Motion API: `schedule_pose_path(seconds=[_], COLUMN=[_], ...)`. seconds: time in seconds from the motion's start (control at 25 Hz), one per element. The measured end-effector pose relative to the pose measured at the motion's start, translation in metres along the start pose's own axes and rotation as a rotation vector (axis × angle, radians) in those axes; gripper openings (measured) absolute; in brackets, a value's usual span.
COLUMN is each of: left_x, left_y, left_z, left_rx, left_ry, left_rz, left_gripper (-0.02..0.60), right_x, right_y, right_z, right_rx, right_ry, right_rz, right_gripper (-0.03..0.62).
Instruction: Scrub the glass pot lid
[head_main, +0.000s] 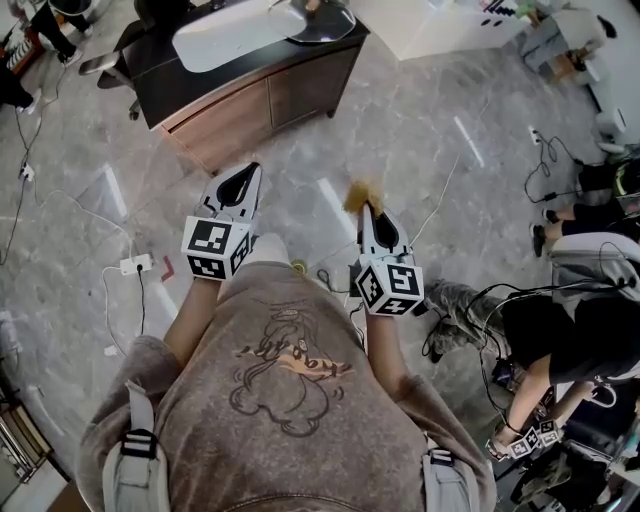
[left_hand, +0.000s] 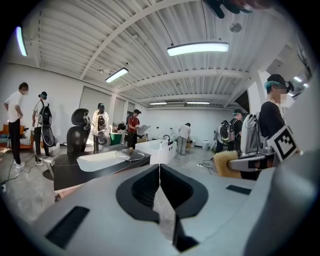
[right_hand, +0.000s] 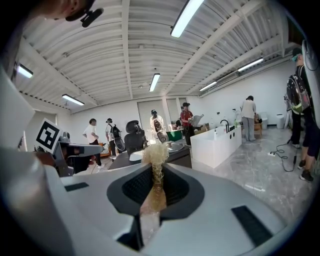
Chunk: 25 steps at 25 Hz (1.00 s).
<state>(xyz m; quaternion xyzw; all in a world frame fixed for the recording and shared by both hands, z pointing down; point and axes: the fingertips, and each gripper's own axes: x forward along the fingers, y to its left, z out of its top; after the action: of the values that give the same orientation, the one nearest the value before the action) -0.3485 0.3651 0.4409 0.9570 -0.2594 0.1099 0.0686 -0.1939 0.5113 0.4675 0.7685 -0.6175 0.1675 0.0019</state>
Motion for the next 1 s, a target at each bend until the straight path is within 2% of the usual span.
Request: schedule_pose_path(seconds=[0.2, 0.48, 0.8, 1.0], left_x=[0.014, 0.057, 0.114, 0.160], left_y=[-0.001, -0.002, 0.027, 0.046], left_z=[-0.001, 0.004, 0.012, 0.025], left_rx=[-0.039, -0.047, -0.076, -0.045], left_ry=[-0.005, -0.009, 0.017, 0.034], left_rz=[0.000, -0.014, -0.003, -0.016], left_gripper=[0.017, 0.017, 0.017, 0.017], right_x=[0.008, 0.032, 0.089, 0.132], right_y=[-0.015, -0.046, -0.065, -0.082], right_z=[-0.004, 0.001, 0.014, 0.032], right_rx=[0.003, 0.008, 0.011, 0.019], right_ry=[0.000, -0.004, 0.018, 0.015], right_rz=[0.002, -0.011, 0.013, 0.000], right_gripper=[0.052, 0.052, 0.052, 0.052])
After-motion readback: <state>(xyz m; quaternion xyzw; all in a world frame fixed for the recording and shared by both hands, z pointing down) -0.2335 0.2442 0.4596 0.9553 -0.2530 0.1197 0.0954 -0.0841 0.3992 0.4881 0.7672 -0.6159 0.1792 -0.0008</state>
